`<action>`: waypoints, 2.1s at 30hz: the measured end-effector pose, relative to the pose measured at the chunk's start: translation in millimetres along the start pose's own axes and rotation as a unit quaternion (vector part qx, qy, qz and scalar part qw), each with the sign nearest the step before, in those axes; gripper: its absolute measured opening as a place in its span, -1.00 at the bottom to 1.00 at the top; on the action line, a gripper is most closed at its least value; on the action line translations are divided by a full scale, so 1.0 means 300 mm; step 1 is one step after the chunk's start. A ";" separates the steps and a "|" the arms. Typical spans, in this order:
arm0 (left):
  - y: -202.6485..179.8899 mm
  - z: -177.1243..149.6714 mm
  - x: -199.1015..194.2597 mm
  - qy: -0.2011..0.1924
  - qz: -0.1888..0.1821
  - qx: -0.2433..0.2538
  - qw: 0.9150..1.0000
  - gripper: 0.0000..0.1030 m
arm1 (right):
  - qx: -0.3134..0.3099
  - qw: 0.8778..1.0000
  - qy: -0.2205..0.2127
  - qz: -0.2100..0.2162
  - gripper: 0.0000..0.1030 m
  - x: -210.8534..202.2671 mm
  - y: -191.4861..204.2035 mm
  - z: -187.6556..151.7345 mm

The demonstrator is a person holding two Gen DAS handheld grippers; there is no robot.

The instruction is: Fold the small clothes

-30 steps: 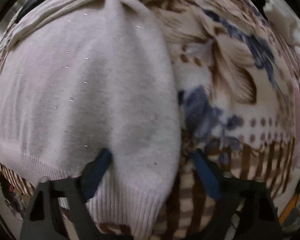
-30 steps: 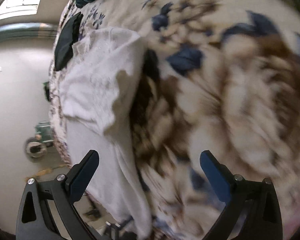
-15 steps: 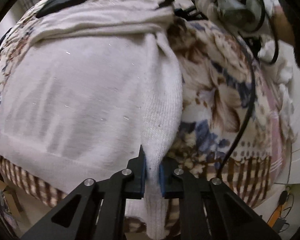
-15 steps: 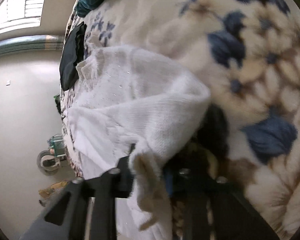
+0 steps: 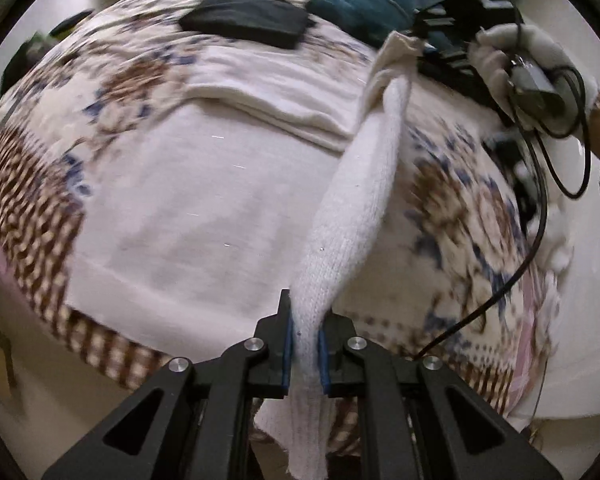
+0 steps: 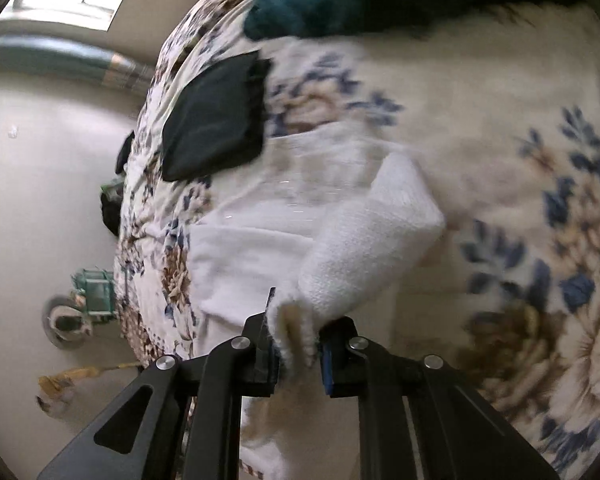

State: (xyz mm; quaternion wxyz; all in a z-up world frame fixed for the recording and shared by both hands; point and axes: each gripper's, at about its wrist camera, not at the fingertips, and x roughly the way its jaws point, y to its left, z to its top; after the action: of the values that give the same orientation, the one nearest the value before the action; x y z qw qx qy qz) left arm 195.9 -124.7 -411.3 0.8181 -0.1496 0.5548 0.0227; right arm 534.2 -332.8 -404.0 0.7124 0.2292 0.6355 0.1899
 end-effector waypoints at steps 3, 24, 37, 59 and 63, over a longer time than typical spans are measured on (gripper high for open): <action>0.145 0.045 0.006 0.002 -0.001 -0.032 0.999 -0.85 | -0.010 0.999 0.007 -0.034 -0.69 0.127 0.184 0.013; 0.823 0.101 0.294 0.108 -0.041 -0.152 0.982 -0.73 | -0.028 0.976 0.085 -0.197 -0.40 0.921 0.718 0.007; 0.796 0.674 0.229 0.024 -0.091 -0.137 0.986 -0.09 | -0.042 0.981 0.001 -0.192 0.19 0.384 0.365 0.118; 0.778 1.086 0.728 0.092 -0.224 -0.205 0.949 -0.75 | 0.058 0.993 -0.010 -0.104 0.19 0.494 -0.081 0.190; 0.747 1.119 0.703 0.095 -0.220 -0.171 0.956 -0.56 | 0.082 0.995 -0.010 -0.064 0.19 0.541 -0.109 0.248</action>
State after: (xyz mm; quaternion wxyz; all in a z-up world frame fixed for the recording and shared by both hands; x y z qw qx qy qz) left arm 533.6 152.6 -539.3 0.7084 -0.4071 0.5713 -0.0778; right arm 626.9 -274.8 -549.1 0.7083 0.2480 0.6549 0.0887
